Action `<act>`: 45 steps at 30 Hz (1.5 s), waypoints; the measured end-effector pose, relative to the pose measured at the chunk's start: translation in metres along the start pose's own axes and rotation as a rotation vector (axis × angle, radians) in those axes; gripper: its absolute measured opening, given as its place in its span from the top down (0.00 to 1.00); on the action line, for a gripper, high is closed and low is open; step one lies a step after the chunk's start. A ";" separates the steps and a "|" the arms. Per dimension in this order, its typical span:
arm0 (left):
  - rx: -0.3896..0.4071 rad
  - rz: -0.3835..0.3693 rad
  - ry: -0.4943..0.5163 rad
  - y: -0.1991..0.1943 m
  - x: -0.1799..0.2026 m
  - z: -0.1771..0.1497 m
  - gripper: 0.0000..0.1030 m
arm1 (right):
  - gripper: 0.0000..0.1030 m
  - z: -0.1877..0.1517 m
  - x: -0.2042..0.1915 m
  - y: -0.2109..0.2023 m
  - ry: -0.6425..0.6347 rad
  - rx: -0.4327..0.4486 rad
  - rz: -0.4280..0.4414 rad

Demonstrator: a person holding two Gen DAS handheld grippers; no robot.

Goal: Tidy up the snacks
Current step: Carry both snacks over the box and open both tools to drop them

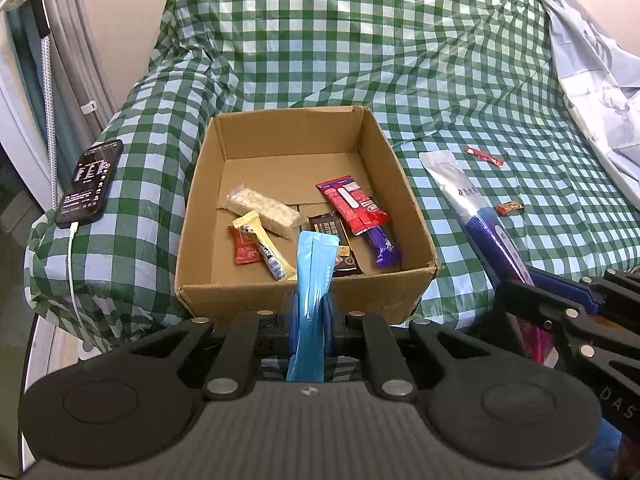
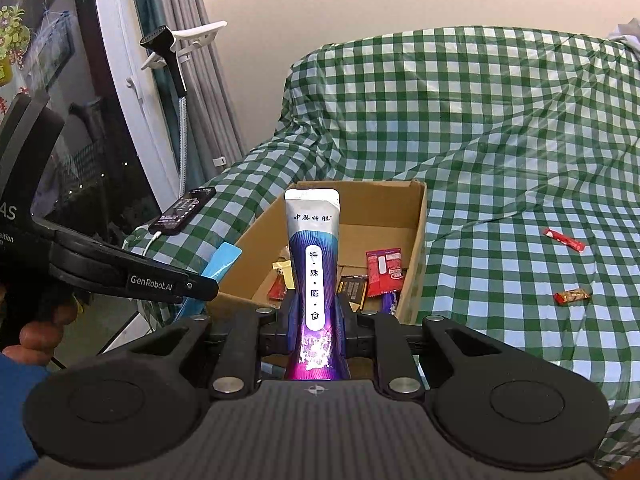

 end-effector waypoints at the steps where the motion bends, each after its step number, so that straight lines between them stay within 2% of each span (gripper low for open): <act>1: -0.003 -0.001 0.000 0.001 0.000 0.000 0.87 | 0.81 0.000 0.001 0.001 0.001 -0.004 0.000; 18: -0.062 -0.003 -0.030 0.039 -0.019 0.003 0.87 | 0.81 0.009 0.003 0.042 0.003 -0.062 0.001; 25: -0.073 0.001 -0.042 0.061 -0.034 0.017 0.87 | 0.81 0.012 -0.001 0.073 0.012 -0.099 0.003; 31: -0.056 0.026 -0.078 0.082 -0.056 0.042 0.87 | 0.81 0.020 -0.005 0.101 0.009 -0.116 0.014; 36: -0.042 0.053 -0.089 0.106 -0.070 0.064 0.87 | 0.81 0.031 -0.003 0.130 0.017 -0.125 -0.006; 45: -0.105 0.053 -0.103 0.168 -0.077 0.078 0.87 | 0.81 0.035 0.010 0.189 0.049 -0.165 -0.034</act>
Point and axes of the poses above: each gripper's, at about its wrist camera, not at the fingertips, and y roughly the way its jaws point, x to its right, z to its top, the point moved 6 cm from there along y, roughly the way its jaws point, and after that the axes turned 9 degrees about x, right-handed, at the moved point
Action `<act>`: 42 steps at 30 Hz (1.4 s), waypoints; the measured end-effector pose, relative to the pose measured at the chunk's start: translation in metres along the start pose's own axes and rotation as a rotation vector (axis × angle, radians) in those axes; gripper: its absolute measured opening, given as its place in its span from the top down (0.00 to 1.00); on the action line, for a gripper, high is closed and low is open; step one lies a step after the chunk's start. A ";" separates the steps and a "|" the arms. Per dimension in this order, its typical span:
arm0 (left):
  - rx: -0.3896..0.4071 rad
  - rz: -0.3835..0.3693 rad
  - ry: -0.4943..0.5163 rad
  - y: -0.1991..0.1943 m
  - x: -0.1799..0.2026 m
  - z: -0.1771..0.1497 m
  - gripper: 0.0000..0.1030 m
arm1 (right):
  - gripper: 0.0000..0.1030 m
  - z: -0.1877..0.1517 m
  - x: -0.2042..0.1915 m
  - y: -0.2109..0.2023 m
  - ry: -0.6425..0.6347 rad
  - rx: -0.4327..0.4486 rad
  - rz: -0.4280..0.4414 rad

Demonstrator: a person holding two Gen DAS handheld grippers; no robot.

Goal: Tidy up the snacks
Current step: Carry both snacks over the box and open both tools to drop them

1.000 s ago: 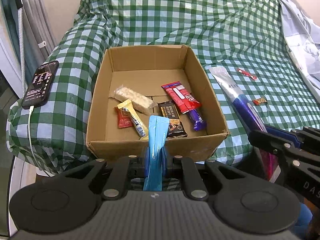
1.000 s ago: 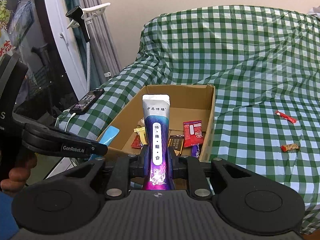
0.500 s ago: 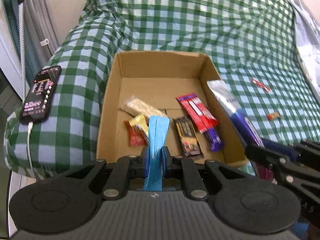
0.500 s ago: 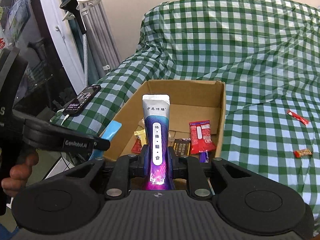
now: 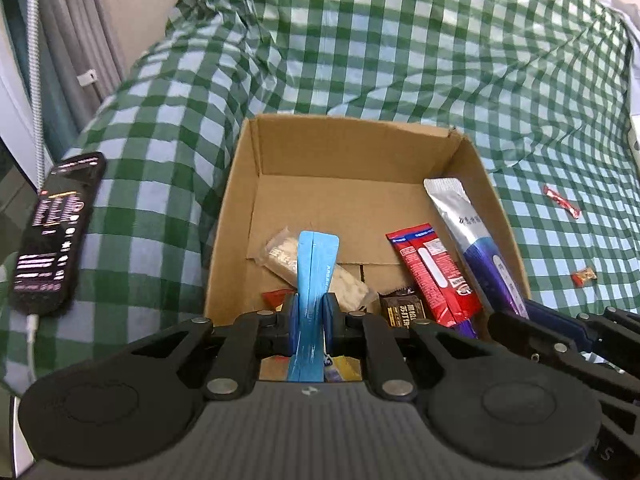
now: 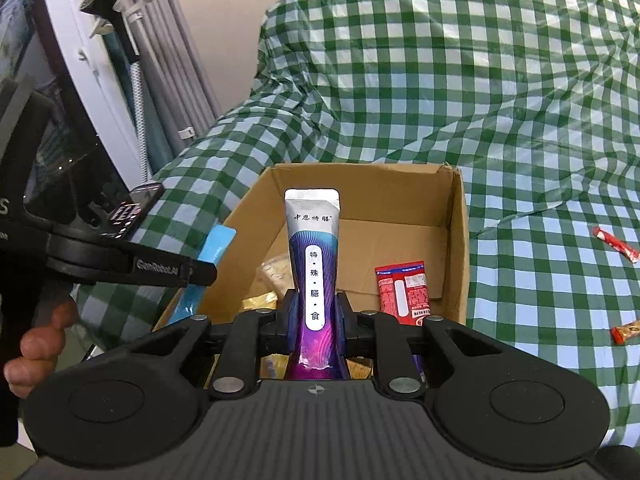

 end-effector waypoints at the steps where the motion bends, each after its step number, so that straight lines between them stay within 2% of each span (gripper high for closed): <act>1: -0.008 0.001 0.003 0.007 0.000 0.001 0.87 | 0.81 0.001 0.002 0.005 0.002 -0.004 -0.003; 9: -0.055 0.005 0.011 0.047 0.000 0.008 0.86 | 0.81 -0.003 0.023 0.044 0.017 -0.042 -0.036; 19: -0.097 0.020 0.031 0.083 0.004 0.013 0.85 | 0.81 -0.007 0.037 0.072 0.032 -0.065 -0.060; 20: -0.101 0.022 0.032 0.085 0.003 0.012 0.75 | 0.81 -0.007 0.037 0.074 0.034 -0.067 -0.062; 21: -0.109 0.024 0.035 0.089 0.003 0.013 0.49 | 0.80 -0.007 0.038 0.077 0.037 -0.069 -0.062; 22: -0.112 0.030 0.037 0.090 0.002 0.013 0.32 | 0.75 -0.007 0.038 0.080 0.040 -0.074 -0.060; 23: -0.102 0.041 0.036 0.088 0.001 0.014 0.05 | 0.73 -0.007 0.038 0.083 0.040 -0.082 -0.057; 24: -0.078 0.043 0.033 0.083 0.000 0.015 0.00 | 0.68 -0.006 0.037 0.084 0.033 -0.085 -0.058; 26: -0.045 0.036 0.043 0.071 -0.001 0.013 0.00 | 0.29 -0.004 0.033 0.082 0.018 -0.085 -0.056; 27: -0.050 0.034 0.053 0.067 -0.001 0.011 0.00 | 0.24 -0.004 0.031 0.078 0.008 -0.085 -0.055; 36: -0.041 0.079 0.058 -0.001 -0.009 -0.036 0.00 | 0.13 -0.019 0.011 0.017 -0.070 -0.071 -0.065; 42: -0.021 0.064 0.028 -0.048 -0.008 -0.065 0.00 | 0.08 -0.027 -0.015 -0.028 -0.104 -0.030 -0.065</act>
Point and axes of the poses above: each gripper's, at about its wrist camera, not at the fingertips, and y roughly the way its jaws point, x to its right, z to its top, the point moved 6 cm from there along y, roughly the way its jaws point, and after that the axes turned 9 degrees about x, right-handed, at the moved point
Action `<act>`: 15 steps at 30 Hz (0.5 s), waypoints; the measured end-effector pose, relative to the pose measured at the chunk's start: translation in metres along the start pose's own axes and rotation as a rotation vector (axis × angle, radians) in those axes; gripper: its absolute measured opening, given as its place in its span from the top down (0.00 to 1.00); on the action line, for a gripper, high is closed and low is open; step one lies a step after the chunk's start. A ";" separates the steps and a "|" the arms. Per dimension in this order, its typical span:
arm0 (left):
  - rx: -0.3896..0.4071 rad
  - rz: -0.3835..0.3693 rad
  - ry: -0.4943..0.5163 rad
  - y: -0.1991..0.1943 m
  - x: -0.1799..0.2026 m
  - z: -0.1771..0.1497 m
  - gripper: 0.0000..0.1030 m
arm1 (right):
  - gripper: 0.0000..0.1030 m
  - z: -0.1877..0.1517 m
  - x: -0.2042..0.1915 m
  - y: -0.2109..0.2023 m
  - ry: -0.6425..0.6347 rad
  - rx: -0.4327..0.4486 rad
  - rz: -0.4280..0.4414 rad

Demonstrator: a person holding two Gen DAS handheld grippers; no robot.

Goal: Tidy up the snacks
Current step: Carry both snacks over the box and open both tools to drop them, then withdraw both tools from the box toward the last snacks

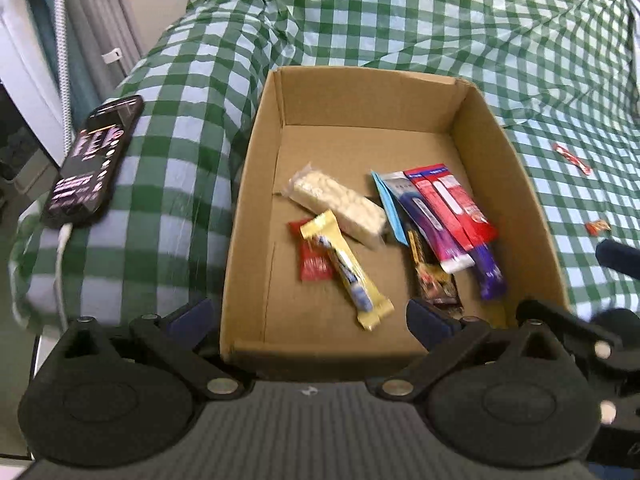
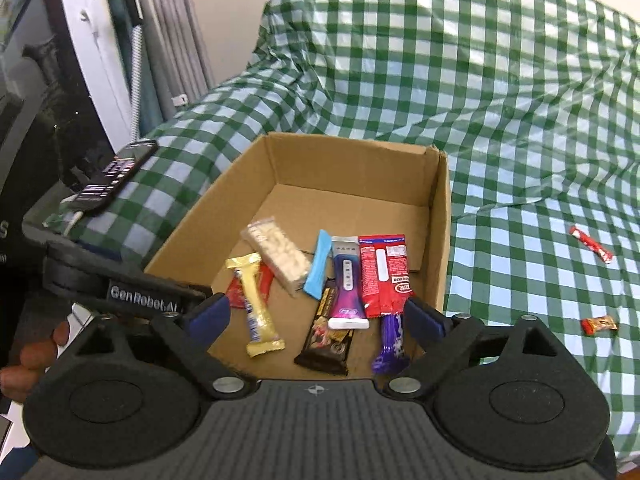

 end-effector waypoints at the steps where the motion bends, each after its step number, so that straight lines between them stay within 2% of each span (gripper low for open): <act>1: 0.010 0.002 -0.001 -0.007 0.000 -0.005 0.00 | 0.07 0.000 -0.003 -0.007 -0.001 0.011 -0.003; 5: 0.040 0.008 0.002 -0.033 0.004 -0.020 0.00 | 0.07 -0.004 -0.011 -0.031 0.001 0.045 -0.016; 15: 0.137 -0.003 0.035 -0.082 0.024 -0.025 0.00 | 0.07 -0.010 -0.013 -0.092 -0.011 0.150 -0.046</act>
Point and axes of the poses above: each gripper's, at about its wrist camera, not at the fingertips, and y roughly the way its jaws point, x to its right, z to its top, the point moved 6 cm from there along y, roughly the way its jaws point, and after that the axes turned 9 degrees about x, right-handed, at the moved point
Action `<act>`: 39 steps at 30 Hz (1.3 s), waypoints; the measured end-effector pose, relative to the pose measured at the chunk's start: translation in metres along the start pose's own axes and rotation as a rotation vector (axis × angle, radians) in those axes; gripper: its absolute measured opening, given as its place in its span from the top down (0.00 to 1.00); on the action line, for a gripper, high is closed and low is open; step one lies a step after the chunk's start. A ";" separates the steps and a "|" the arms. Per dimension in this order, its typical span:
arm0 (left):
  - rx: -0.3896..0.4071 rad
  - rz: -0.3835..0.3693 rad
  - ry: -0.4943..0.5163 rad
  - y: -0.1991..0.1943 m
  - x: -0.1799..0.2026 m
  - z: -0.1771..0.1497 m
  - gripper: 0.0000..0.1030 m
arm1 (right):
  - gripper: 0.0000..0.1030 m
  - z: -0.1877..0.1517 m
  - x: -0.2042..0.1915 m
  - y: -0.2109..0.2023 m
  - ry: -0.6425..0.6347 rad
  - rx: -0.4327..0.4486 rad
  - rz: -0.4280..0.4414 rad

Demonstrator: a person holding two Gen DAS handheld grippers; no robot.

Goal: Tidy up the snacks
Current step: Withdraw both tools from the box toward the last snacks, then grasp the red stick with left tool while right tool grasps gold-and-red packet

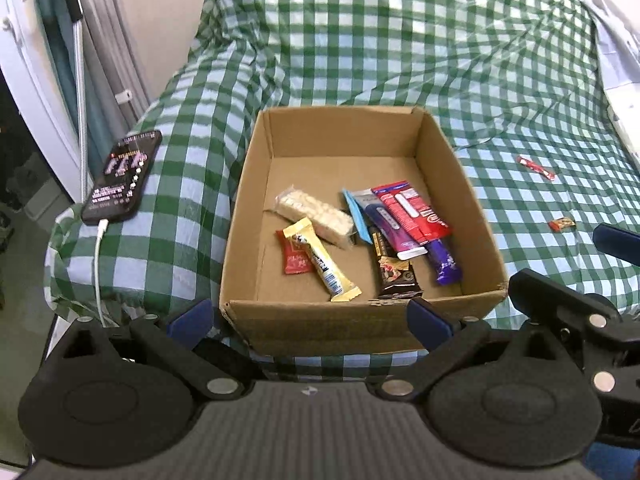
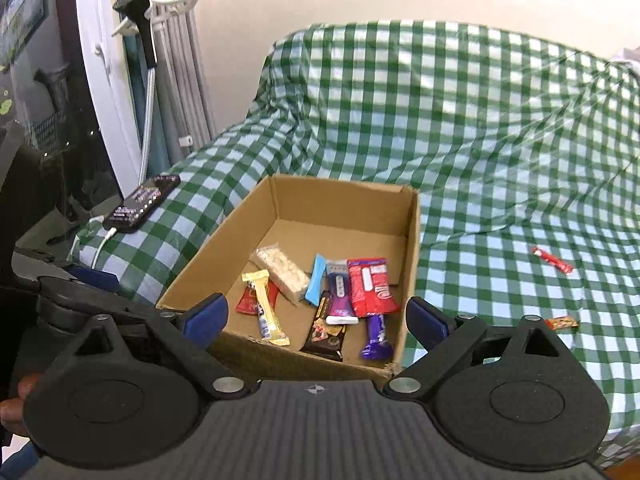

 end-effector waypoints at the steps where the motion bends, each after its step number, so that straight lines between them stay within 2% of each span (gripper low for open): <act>1: 0.006 0.000 0.004 -0.003 0.001 0.000 0.00 | 0.07 0.000 0.001 -0.005 0.004 0.010 -0.001; 10: 0.031 0.002 0.022 -0.024 0.010 0.000 0.00 | 0.07 0.000 0.007 -0.027 0.025 0.056 -0.006; 15: 0.006 -0.008 0.021 -0.020 0.015 0.002 0.00 | 0.06 0.000 0.016 -0.028 0.041 0.067 -0.008; 18: -0.008 -0.011 0.025 -0.014 0.019 0.007 0.00 | 0.06 0.000 0.032 -0.025 0.070 0.073 -0.042; 21: -0.046 -0.027 0.021 -0.002 0.026 0.013 0.00 | 0.06 -0.004 0.066 -0.018 0.113 0.073 -0.112; 28: -0.126 -0.020 0.007 0.034 0.047 0.029 0.00 | 0.06 -0.035 0.183 0.027 0.209 0.021 -0.324; 32: -0.169 -0.023 0.036 0.055 0.072 0.040 0.00 | 0.06 -0.066 0.261 0.074 0.276 -0.080 -0.441; 35: -0.200 -0.029 0.066 0.073 0.093 0.046 0.00 | 0.06 -0.085 0.305 0.107 0.355 -0.141 -0.490; 39: -0.239 -0.036 0.109 0.102 0.125 0.056 0.00 | 0.06 -0.102 0.337 0.152 0.466 -0.210 -0.510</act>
Point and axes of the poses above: each gripper's, at about its wrist camera, not at the fingertips, and y roughly the way its jaws point, x to its right, z to its top, the point moved 6 cm from there along y, roughly the way its jaws point, and after that the axes turned 9 degrees about x, right-handed, at the moved point
